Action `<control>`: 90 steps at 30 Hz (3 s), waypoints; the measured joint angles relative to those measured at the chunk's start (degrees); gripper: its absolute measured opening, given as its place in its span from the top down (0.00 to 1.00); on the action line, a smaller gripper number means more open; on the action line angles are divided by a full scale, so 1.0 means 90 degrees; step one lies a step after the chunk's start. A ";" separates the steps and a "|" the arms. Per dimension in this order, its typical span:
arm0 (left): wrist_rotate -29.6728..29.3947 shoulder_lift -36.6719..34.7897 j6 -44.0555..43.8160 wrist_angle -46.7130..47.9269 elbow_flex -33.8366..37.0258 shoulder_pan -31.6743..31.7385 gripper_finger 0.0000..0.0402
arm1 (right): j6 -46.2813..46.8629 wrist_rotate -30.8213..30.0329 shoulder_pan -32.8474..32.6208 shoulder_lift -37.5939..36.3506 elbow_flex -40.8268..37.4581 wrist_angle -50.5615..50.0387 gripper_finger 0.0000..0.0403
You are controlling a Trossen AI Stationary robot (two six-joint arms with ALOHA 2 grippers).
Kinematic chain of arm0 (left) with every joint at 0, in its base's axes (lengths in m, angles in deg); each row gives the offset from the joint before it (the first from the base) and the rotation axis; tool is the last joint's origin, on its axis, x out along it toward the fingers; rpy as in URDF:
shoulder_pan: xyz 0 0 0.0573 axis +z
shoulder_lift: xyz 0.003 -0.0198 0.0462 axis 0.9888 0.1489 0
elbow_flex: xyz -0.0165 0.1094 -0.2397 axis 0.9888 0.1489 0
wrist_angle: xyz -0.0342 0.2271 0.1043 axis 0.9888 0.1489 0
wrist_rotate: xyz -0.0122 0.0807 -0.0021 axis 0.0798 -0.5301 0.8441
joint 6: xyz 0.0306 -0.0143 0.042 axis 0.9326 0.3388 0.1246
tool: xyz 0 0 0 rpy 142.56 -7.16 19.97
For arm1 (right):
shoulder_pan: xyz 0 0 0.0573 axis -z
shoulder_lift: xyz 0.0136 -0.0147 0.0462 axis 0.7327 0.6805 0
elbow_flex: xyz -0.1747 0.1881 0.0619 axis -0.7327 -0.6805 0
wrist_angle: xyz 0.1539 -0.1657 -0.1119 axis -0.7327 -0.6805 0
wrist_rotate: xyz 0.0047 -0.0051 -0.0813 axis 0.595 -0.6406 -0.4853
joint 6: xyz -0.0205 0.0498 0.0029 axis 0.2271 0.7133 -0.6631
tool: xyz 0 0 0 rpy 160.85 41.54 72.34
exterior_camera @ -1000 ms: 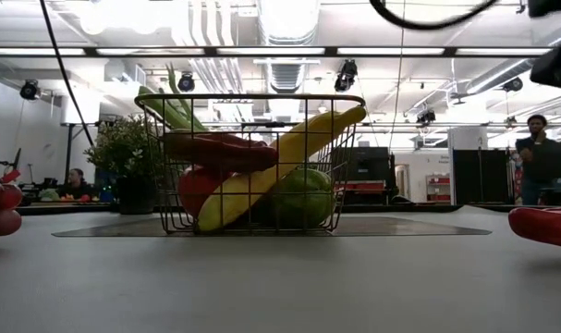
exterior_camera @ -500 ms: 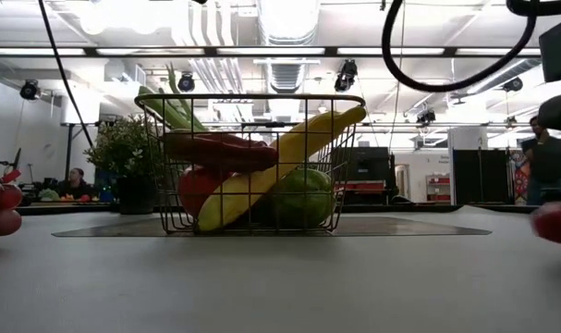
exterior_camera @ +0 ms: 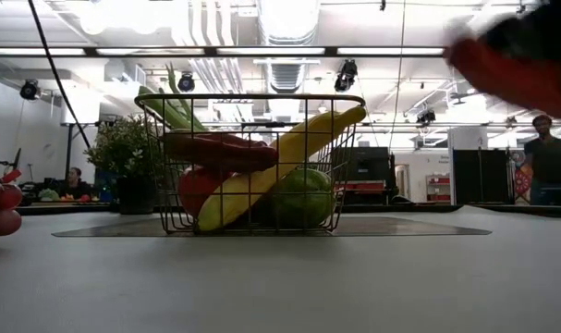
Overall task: Build produce basket
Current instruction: Put the red chili pepper into the wire basket, then put the red grapes into the wire basket
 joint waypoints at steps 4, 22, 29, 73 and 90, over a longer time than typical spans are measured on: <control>-0.0012 -0.0486 0.0330 -0.0421 0.0397 -0.0002 0.54 | -0.0798 -0.0847 0.0285 -0.0952 0.0002 0.0108 0.80; -0.0474 -0.1838 0.1161 -0.2618 0.1800 0.0011 0.54 | -0.5546 -0.1730 0.2049 -0.1556 -0.2739 1.0050 0.79; -0.1010 -0.1829 0.1734 -0.3115 0.2037 0.0037 0.54 | -0.4176 -0.1740 0.3293 -0.0702 -0.2487 0.9978 0.79; -0.1853 -0.2055 0.2331 -0.3439 0.2097 0.0047 0.54 | -0.3373 -0.1313 0.3790 -0.0394 -0.1507 0.7403 0.43; -0.1783 -0.1252 0.1962 -0.4274 0.2081 0.0042 0.54 | -0.5053 -0.0711 0.1940 -0.1197 -0.1530 0.6137 0.46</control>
